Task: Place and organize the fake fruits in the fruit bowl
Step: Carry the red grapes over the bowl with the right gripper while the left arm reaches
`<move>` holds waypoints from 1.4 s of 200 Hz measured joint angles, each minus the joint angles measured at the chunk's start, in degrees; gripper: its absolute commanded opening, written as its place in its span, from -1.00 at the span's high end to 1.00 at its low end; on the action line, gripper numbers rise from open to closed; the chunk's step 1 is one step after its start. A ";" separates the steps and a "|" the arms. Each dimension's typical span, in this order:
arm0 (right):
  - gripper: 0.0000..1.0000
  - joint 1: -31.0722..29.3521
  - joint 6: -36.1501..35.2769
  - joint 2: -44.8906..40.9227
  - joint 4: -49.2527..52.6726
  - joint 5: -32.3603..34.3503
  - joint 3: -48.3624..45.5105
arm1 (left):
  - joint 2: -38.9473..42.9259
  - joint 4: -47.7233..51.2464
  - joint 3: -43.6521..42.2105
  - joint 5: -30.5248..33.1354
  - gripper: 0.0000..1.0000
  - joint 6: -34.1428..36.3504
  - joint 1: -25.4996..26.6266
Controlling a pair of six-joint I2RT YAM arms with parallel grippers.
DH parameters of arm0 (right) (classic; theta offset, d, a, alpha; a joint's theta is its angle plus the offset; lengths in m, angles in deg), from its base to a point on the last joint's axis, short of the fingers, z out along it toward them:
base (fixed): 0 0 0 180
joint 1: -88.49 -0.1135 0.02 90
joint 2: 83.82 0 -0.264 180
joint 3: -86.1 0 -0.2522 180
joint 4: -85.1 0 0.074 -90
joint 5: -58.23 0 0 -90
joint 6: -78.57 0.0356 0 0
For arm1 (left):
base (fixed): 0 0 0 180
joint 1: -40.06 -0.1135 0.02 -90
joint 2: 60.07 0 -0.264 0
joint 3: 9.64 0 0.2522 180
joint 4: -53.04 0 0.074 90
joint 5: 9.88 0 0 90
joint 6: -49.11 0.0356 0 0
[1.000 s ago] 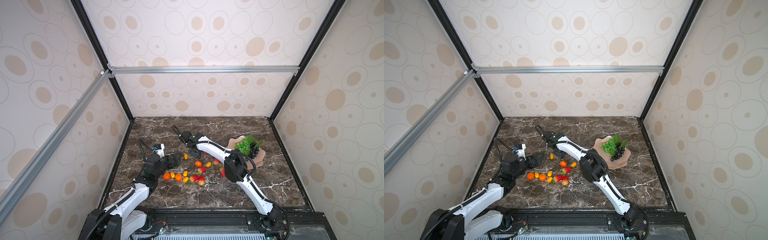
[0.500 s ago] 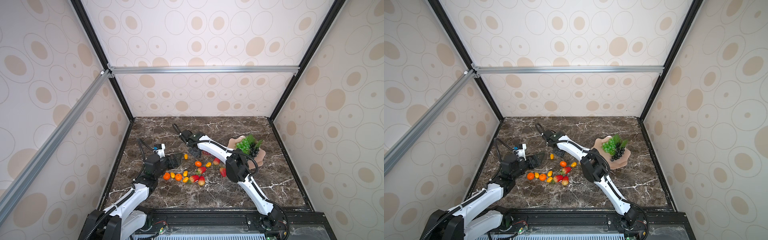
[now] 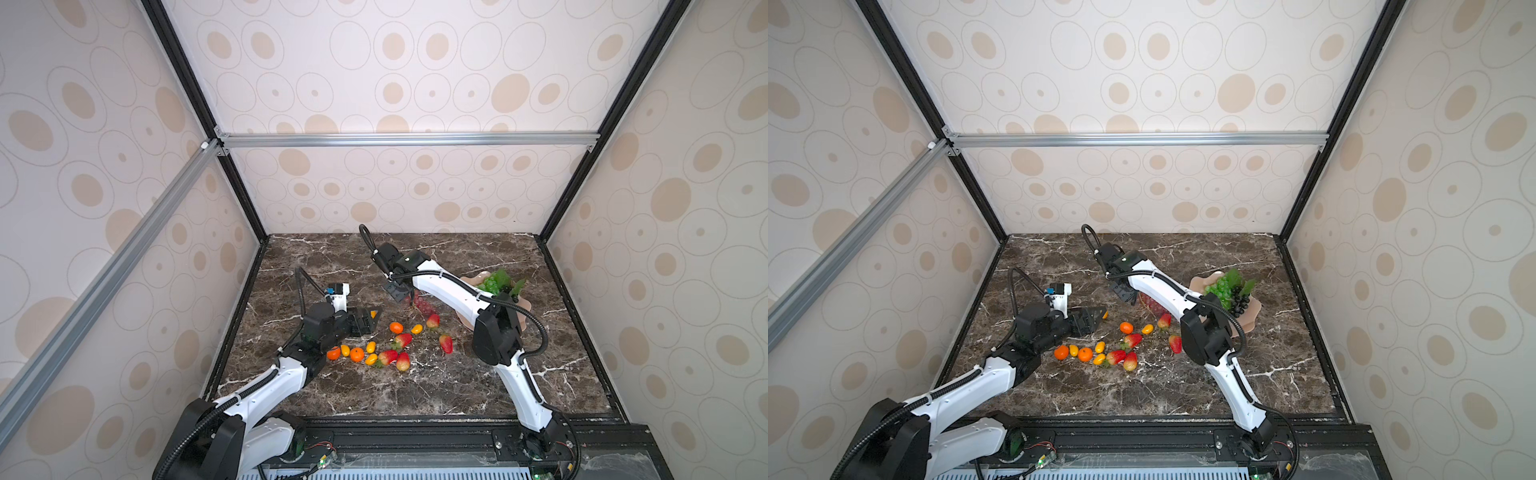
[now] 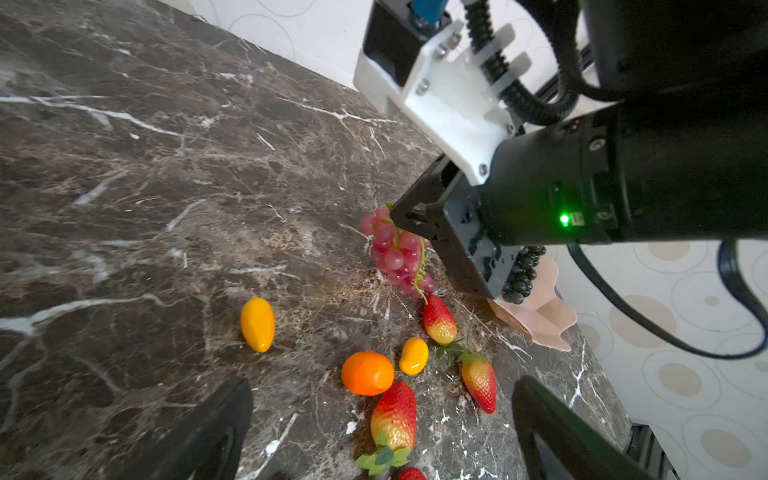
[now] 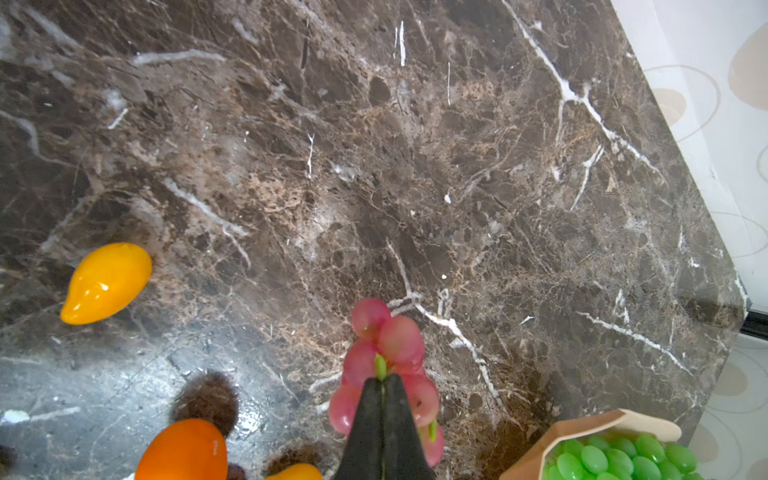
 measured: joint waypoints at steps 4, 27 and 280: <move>1.00 0.11 0.11 -0.28 -0.11 -0.07 -0.39 | -0.31 -0.02 0.31 0.15 -0.96 0.11 0.37; 1.00 0.74 0.68 -2.89 -0.83 -0.57 -3.45 | -2.45 -0.68 1.79 0.98 -0.96 0.44 2.25; 1.00 15.41 9.11 -46.88 -9.94 -2.80 -38.62 | -24.02 -2.54 24.98 9.62 -0.97 5.07 20.65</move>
